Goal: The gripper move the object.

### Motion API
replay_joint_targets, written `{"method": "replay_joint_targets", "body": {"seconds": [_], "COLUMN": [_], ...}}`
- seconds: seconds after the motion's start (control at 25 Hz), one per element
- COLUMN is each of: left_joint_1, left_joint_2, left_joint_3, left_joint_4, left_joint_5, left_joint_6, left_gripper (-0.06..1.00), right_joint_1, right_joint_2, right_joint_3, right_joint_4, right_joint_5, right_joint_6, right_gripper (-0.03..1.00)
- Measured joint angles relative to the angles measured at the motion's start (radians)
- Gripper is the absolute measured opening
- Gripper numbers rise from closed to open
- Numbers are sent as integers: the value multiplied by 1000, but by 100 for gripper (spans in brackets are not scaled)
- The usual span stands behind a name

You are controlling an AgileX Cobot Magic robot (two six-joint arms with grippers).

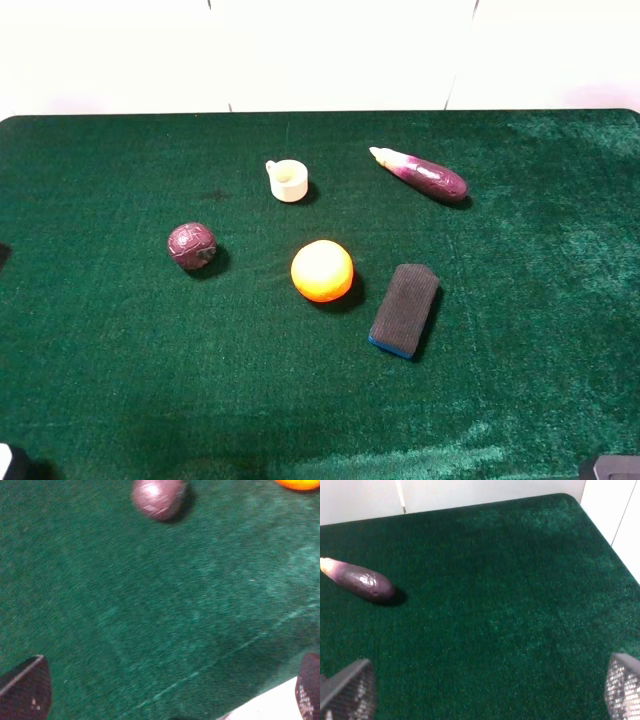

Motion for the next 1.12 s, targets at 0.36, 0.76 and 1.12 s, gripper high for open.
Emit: {"method": "replay_joint_targets", "body": {"seconds": [0.36,0.76,1.12], "left_joint_1": [341,605,772], "left_joint_2": [-206,-473,-626], "left_joint_3": [113,311,313], "left_joint_4": [-55,-134,-188], "left_joint_5": [-2,-95,-99], "left_joint_6": [160,201,320], "left_gripper": [99,99,99], "right_joint_1": [0,0,0], "right_joint_2": [0,0,0], "right_joint_3": [0,0,0], "right_joint_4": [0,0,0], "right_joint_5": [0,0,0], "right_joint_6": [0,0,0], "right_gripper": [70,70,70]}}
